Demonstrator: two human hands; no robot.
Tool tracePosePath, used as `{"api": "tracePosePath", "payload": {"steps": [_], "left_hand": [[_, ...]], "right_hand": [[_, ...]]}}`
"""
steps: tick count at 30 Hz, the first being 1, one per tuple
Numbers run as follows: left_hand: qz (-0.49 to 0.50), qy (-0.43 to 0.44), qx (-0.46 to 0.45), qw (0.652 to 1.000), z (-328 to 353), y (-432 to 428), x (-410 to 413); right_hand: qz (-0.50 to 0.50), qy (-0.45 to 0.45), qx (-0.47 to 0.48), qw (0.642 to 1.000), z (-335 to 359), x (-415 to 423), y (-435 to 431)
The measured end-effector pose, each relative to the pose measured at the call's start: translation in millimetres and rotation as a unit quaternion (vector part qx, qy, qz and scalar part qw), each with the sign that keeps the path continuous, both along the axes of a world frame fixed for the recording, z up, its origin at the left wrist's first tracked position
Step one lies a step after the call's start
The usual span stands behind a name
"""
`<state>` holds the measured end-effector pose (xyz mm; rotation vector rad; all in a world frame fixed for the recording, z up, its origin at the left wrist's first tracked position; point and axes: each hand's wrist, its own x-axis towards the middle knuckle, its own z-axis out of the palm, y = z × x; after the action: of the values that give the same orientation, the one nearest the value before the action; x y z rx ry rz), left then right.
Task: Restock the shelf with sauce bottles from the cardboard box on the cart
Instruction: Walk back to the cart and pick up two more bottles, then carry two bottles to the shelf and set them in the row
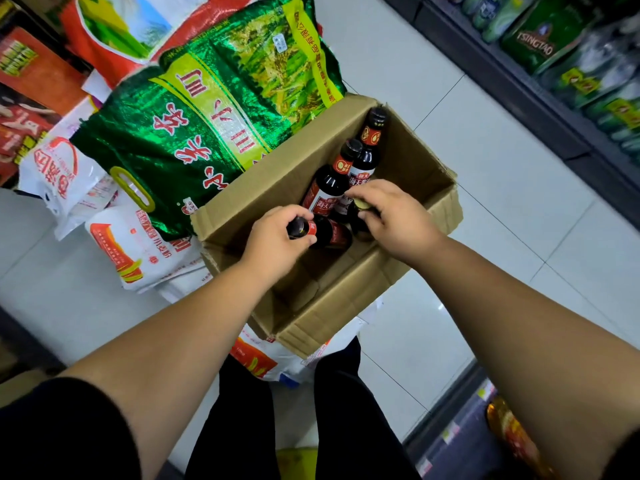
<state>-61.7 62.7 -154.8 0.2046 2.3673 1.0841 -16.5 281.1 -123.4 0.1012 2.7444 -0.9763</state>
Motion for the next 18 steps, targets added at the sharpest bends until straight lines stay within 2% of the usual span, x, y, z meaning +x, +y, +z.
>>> {"api": "tracePosePath", "payload": {"steps": [3, 6, 11, 14, 18], "left_hand": [[0.043, -0.043, 0.044, 0.997, 0, 15, 3], [0.061, -0.048, 0.052, 0.996, 2, 23, 5], [0.059, -0.026, 0.060, 0.996, 25, 27, 13], [0.060, 0.002, 0.059, 0.996, 55, 20, 17], [0.106, 0.041, 0.105, 0.988, 126, 0, 25]], "right_hand": [[-0.010, -0.008, 0.031, 0.999, 0, 3, -2], [-0.026, -0.020, 0.051, 0.998, 0, 8, -1], [-0.019, 0.048, 0.028, 0.998, 20, 22, 6], [-0.024, 0.080, 0.002, 0.997, 53, 26, 5], [-0.029, 0.129, -0.056, 0.990, 132, 22, -15]]}}
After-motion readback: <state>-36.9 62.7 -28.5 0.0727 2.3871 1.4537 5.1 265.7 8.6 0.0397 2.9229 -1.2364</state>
